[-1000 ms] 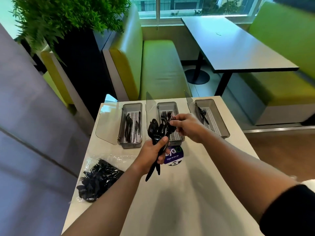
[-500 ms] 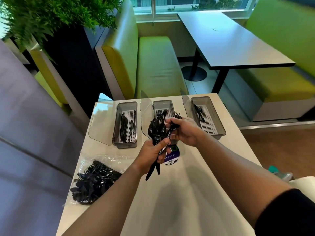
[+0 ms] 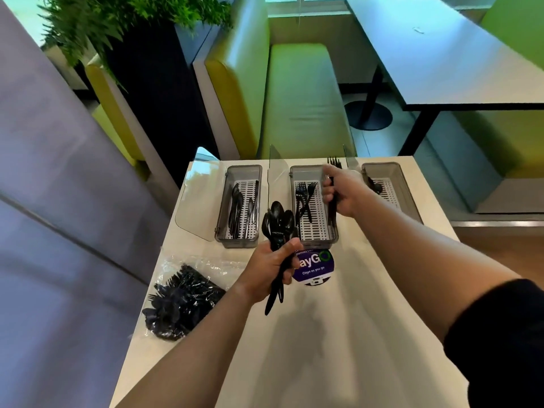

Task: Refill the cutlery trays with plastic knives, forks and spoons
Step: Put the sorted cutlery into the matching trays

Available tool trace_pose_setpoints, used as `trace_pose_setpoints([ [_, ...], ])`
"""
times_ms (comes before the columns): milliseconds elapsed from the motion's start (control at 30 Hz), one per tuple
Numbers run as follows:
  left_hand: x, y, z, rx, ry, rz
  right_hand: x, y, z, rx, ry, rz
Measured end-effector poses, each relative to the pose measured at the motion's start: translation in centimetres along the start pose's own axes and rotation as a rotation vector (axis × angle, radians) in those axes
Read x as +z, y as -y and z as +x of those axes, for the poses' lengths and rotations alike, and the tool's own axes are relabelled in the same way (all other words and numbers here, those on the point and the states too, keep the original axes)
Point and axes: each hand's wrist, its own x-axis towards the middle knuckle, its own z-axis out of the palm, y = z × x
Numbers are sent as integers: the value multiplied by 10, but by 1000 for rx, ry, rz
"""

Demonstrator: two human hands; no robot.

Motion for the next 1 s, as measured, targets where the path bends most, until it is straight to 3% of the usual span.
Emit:
trace_pose_setpoints([
  [167, -7, -6, -1, -27, -11, 1, 18, -25, 14, 66, 34, -196],
  [400, -17, -4, -2, -36, -6, -28, 19, -33, 16, -95, -29, -323],
  [600, -11, -2, -1, -41, 27, -73, 10, -29, -15, -45, 417, -404],
  [733, -2, -2, -1, -50, 68, -94, 4, -40, -36, 55, 600, -460],
  [833, 9, -5, -2, -63, 90, -77, -5, -48, -46, 79, 595, -385],
  [1000, 20, -5, 1, -84, 107, -68, -15, -57, -50, -7, 448, -374],
])
